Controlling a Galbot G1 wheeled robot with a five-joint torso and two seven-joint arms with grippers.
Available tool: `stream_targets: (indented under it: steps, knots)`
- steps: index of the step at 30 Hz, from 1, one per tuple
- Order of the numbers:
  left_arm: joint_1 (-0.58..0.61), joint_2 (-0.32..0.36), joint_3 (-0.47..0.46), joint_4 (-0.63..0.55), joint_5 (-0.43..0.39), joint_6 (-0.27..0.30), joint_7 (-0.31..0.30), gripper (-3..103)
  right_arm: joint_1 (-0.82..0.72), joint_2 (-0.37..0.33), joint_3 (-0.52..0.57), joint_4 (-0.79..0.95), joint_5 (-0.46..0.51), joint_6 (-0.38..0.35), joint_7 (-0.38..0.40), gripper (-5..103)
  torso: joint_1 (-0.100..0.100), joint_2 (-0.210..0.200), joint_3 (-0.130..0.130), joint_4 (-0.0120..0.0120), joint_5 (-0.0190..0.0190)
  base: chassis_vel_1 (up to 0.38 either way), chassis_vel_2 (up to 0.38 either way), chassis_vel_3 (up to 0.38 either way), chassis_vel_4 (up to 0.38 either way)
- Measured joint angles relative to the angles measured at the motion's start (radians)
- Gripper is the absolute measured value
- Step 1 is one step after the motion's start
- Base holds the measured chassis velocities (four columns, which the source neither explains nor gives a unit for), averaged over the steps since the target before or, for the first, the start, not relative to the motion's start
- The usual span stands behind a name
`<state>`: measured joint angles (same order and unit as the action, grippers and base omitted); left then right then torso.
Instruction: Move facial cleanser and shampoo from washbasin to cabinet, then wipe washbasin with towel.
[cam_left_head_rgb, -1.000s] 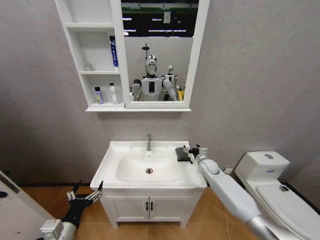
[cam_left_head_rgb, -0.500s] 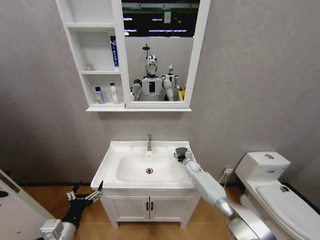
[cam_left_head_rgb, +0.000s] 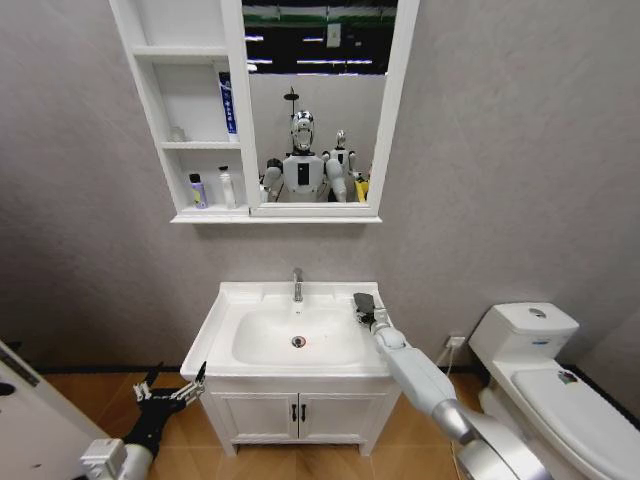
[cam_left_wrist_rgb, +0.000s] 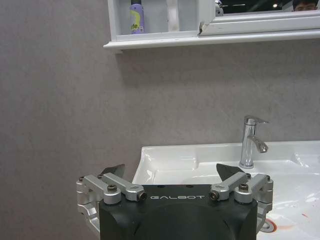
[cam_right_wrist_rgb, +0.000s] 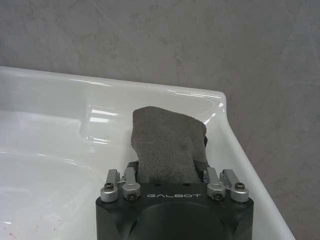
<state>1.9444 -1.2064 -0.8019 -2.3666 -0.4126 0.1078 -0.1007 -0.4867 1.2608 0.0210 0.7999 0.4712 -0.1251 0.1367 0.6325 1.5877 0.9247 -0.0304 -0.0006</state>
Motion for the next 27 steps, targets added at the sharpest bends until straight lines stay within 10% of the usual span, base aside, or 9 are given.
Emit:
stream_targets:
  steps: [13,27]
  knots:
    - [0.000,0.000,0.000,0.000,0.000,0.000,0.000,100,-0.041,-0.027,0.006,0.120,0.017,-0.024,0.020,9,0.000,0.000,0.000,0.0001,0.0000,0.000,0.000,0.000,0.000]
    - [0.000,0.000,0.000,0.000,0.000,0.000,0.000,100,-0.056,0.005,-0.184,0.293,0.022,-0.100,0.122,7,0.000,0.000,0.000,0.0006,0.0000,0.000,0.000,0.000,0.000]
